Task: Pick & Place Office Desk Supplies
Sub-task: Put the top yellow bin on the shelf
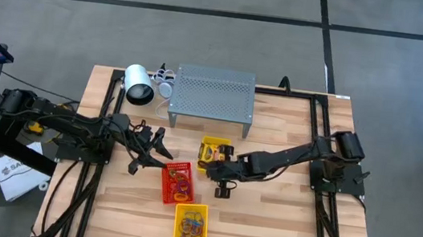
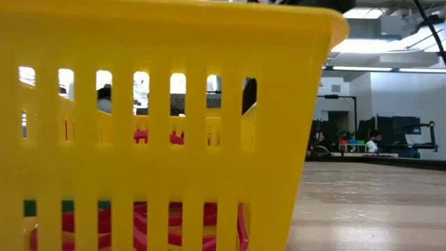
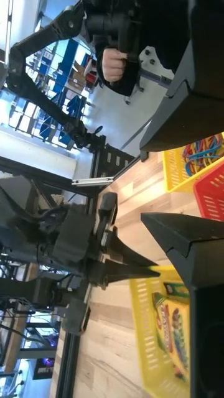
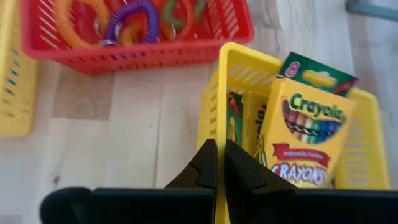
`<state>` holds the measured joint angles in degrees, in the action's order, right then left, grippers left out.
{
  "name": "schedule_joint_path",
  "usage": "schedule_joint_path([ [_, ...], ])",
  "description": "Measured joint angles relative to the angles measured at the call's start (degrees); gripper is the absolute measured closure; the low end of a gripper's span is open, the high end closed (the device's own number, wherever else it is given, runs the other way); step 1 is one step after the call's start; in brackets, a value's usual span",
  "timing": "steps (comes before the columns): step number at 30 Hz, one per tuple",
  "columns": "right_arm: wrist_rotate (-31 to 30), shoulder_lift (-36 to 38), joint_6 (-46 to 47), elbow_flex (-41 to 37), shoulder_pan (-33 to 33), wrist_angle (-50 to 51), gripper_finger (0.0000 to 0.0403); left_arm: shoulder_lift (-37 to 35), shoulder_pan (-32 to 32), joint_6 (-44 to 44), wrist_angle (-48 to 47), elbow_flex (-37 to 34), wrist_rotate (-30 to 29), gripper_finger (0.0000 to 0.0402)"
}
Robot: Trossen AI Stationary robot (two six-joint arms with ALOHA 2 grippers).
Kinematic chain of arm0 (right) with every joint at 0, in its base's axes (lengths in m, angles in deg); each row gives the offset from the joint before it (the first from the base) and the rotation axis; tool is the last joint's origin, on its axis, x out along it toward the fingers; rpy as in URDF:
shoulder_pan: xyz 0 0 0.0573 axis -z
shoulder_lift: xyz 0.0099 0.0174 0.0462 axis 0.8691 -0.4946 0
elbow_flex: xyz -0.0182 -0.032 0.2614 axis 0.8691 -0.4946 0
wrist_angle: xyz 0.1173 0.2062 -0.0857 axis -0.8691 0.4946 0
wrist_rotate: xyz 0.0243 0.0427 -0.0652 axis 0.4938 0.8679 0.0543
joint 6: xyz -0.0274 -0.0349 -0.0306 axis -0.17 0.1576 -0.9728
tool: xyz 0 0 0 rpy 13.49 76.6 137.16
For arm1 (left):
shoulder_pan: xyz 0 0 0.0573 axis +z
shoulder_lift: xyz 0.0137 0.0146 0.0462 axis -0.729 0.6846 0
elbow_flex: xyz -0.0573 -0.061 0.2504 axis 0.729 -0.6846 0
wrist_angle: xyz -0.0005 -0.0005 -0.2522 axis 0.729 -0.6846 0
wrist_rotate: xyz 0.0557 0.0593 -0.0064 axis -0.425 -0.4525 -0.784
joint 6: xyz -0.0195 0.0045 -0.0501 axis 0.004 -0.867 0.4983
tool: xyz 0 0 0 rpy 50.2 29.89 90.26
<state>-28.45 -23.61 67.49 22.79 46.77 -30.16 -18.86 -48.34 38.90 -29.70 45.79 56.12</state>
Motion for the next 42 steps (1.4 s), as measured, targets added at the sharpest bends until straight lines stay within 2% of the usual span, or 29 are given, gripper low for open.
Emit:
schedule_joint_path([
  [14,-6.4,0.0,0.1,4.9,-3.1,6.5,0.0403,0.0,0.0,0.0,-0.1,0.0,0.0,0.0234],
  [33,-11.0,0.0,0.5,5.1,-5.7,7.2,0.0403,0.0,0.0,0.0,-0.1,0.0,0.0,0.0234],
  [42,-16.5,0.1,0.1,12.0,-8.0,15.0,0.0403,0.0,0.0,0.0,0.0,0.0,0.0,0.0234],
])
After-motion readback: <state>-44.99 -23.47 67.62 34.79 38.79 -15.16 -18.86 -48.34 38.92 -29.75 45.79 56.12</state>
